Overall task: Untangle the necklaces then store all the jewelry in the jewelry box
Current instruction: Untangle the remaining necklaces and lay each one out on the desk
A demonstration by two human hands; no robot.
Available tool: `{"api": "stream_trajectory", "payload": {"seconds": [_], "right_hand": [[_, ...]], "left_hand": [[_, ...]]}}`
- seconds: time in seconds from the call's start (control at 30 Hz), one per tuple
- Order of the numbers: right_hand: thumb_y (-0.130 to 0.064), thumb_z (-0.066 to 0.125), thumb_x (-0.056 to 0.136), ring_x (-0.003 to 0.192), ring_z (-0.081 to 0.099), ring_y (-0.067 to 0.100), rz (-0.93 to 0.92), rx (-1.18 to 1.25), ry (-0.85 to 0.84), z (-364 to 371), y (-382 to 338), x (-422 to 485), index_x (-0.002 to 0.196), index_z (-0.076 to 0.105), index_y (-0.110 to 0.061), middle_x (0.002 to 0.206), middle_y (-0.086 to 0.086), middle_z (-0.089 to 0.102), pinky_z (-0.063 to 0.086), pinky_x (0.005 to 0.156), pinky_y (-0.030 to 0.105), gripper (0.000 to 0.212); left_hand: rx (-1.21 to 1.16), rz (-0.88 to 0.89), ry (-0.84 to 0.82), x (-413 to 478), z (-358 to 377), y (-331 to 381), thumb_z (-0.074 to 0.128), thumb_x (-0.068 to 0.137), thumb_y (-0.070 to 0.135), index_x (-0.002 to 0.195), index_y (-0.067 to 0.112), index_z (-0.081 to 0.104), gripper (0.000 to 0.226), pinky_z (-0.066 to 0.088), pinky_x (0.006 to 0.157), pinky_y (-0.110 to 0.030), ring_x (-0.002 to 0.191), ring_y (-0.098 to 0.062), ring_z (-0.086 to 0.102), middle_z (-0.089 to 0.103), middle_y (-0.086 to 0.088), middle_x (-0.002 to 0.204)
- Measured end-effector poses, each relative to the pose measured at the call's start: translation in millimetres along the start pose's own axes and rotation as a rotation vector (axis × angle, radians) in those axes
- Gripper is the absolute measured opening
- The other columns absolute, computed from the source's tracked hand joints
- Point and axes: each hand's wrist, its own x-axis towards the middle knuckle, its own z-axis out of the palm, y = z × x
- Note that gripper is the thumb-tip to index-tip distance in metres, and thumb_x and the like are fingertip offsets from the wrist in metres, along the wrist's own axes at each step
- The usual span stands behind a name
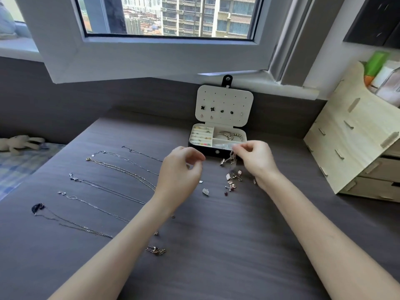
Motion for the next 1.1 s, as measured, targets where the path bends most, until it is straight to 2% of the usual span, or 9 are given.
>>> {"api": "stream_trajectory", "payload": {"seconds": [0.1, 0.2, 0.3, 0.43, 0.5, 0.63, 0.83, 0.97, 1.1], "right_hand": [[-0.017, 0.055, 0.095, 0.074, 0.063, 0.013, 0.001, 0.183, -0.106, -17.6, -15.7, -3.7, 0.077, 0.063, -0.014, 0.078, 0.001, 0.067, 0.052, 0.072, 0.028, 0.020], [-0.018, 0.052, 0.097, 0.066, 0.064, 0.011, -0.028, 0.241, -0.149, -35.8, -34.5, -13.1, 0.082, 0.062, -0.010, 0.077, 0.002, 0.068, 0.055, 0.069, 0.029, 0.019], [-0.018, 0.054, 0.095, 0.066, 0.064, 0.014, -0.036, 0.296, -0.198, -52.3, -51.0, -30.2, 0.085, 0.062, -0.006, 0.076, 0.006, 0.068, 0.057, 0.064, 0.028, 0.017], [-0.018, 0.055, 0.093, 0.063, 0.067, 0.015, -0.021, 0.276, -0.303, -69.4, -57.4, -62.0, 0.083, 0.064, -0.004, 0.073, 0.006, 0.069, 0.057, 0.058, 0.025, 0.019], [-0.018, 0.056, 0.092, 0.061, 0.067, 0.016, -0.004, 0.270, -0.316, -76.2, -52.6, -79.6, 0.081, 0.064, -0.003, 0.070, 0.005, 0.069, 0.055, 0.055, 0.024, 0.020], [-0.022, 0.059, 0.082, 0.061, 0.065, 0.021, 0.095, 0.305, -0.325, -87.7, -29.5, -116.3, 0.083, 0.063, 0.002, 0.071, 0.010, 0.069, 0.057, 0.058, 0.032, 0.025], [-0.025, 0.060, 0.077, 0.067, 0.068, 0.020, 0.281, 0.372, -0.349, -93.5, 8.4, -152.8, 0.086, 0.063, 0.004, 0.079, 0.014, 0.071, 0.056, 0.055, 0.027, 0.031], [-0.011, 0.058, 0.087, 0.067, 0.068, 0.019, 0.343, 0.327, -0.344, -87.5, 29.1, -160.5, 0.088, 0.062, 0.003, 0.079, 0.017, 0.069, 0.054, 0.051, 0.025, 0.015], [-0.002, 0.055, 0.092, 0.060, 0.060, 0.014, 0.280, 0.229, -0.354, -83.8, 37.5, -158.9, 0.087, 0.062, -0.002, 0.073, 0.010, 0.065, 0.047, 0.043, 0.023, 0.008]], "left_hand": [[-0.232, -0.165, -0.112, 1.7, -5.8, 5.7, 0.060, 0.083, 0.005, 0.077, 0.023, 0.067, 0.020, 0.041, 0.064, -0.009, 0.075, -0.001, 0.060, 0.068, 0.001, 0.088], [-0.475, -0.264, -0.242, 0.8, -8.1, 11.9, 0.063, 0.078, 0.012, 0.085, 0.021, 0.068, 0.013, 0.049, 0.087, -0.027, 0.100, -0.020, 0.064, 0.070, -0.006, 0.099], [-0.548, -0.290, -0.355, -4.3, -3.7, 21.4, 0.067, 0.074, 0.019, 0.097, 0.021, 0.067, 0.023, 0.045, 0.099, -0.039, 0.107, -0.020, 0.063, 0.070, -0.004, 0.107], [-0.698, -0.344, -0.624, -22.0, 4.3, 39.7, 0.069, 0.073, 0.018, 0.110, 0.012, 0.064, 0.038, 0.050, 0.096, -0.037, 0.107, -0.024, 0.063, 0.068, -0.011, 0.113], [-0.738, -0.371, -0.747, -37.7, 9.3, 46.7, 0.071, 0.078, 0.010, 0.107, 0.011, 0.062, 0.030, 0.054, 0.090, -0.037, 0.097, -0.025, 0.066, 0.069, -0.013, 0.104], [-0.689, -0.382, -0.891, -74.0, 20.2, 51.4, 0.063, 0.086, 0.004, 0.103, 0.007, 0.059, 0.017, 0.055, 0.077, -0.027, 0.082, -0.019, 0.064, 0.067, -0.011, 0.090], [-0.377, -0.309, -0.909, -102.3, 23.6, 45.5, 0.065, 0.088, 0.016, 0.100, 0.014, 0.060, 0.014, 0.043, 0.054, -0.017, 0.059, -0.011, 0.060, 0.068, 0.002, 0.069], [-0.129, -0.208, -0.845, -101.5, 21.0, 38.2, 0.060, 0.091, 0.025, 0.110, 0.022, 0.054, 0.021, 0.041, 0.053, -0.017, 0.056, -0.009, 0.060, 0.070, 0.004, 0.068], [0.042, -0.086, -0.795, -96.2, 20.6, 35.4, 0.049, 0.095, 0.023, 0.108, 0.023, 0.052, 0.013, 0.046, 0.060, -0.023, 0.050, -0.006, 0.053, 0.064, 0.007, 0.058]]}}
